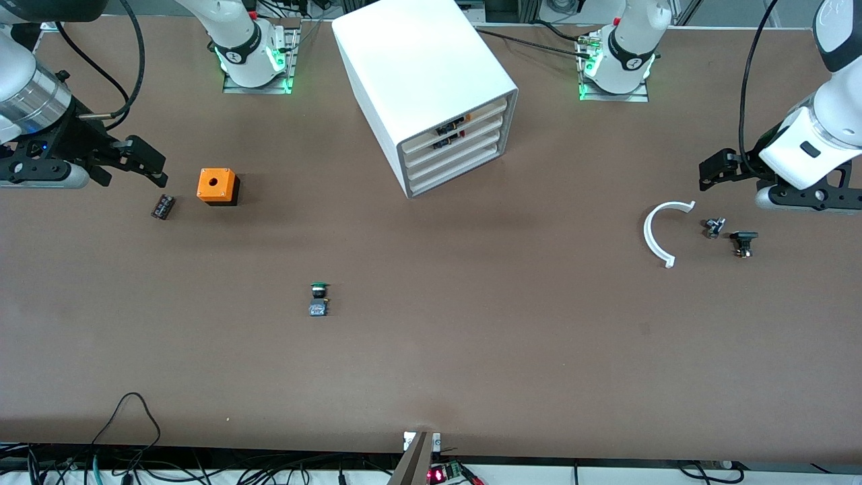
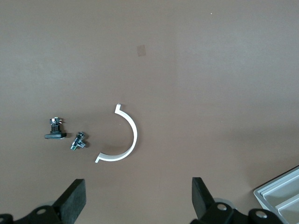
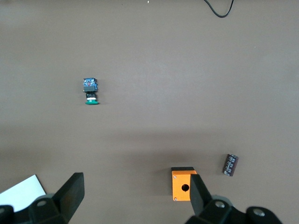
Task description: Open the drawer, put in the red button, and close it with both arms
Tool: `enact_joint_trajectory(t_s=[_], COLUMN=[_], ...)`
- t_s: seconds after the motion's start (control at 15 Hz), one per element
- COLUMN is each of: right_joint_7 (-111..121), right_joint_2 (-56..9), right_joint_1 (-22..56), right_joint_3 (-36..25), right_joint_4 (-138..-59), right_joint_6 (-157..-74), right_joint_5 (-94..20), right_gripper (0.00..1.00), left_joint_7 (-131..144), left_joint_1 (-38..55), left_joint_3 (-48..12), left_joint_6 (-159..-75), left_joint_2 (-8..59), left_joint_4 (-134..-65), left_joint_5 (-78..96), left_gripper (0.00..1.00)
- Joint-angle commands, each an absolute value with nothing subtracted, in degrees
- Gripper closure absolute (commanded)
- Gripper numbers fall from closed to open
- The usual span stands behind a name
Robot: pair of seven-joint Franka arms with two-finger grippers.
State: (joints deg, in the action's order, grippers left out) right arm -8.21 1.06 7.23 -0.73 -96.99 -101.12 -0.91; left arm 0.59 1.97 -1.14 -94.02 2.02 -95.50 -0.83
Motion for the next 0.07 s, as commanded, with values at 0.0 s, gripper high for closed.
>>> enact_joint_trajectory(t_s=[0.0], right_joint_7=[-8.09], right_joint_2=[0.18], right_joint_1=[7.38], right_joint_3=[-0.70], right_joint_4=[-94.49], right_joint_6=[-99.58], right_joint_5=[-0.18], right_gripper=[0.00], left_joint_7=[1.23], left_joint_1=[2.29], left_joint_3=[-0.88], left_joint_6=[-92.81], left_joint_2=[1.58], left_joint_4=[-94.83], left_joint_5=[0.26], left_gripper=[0.00])
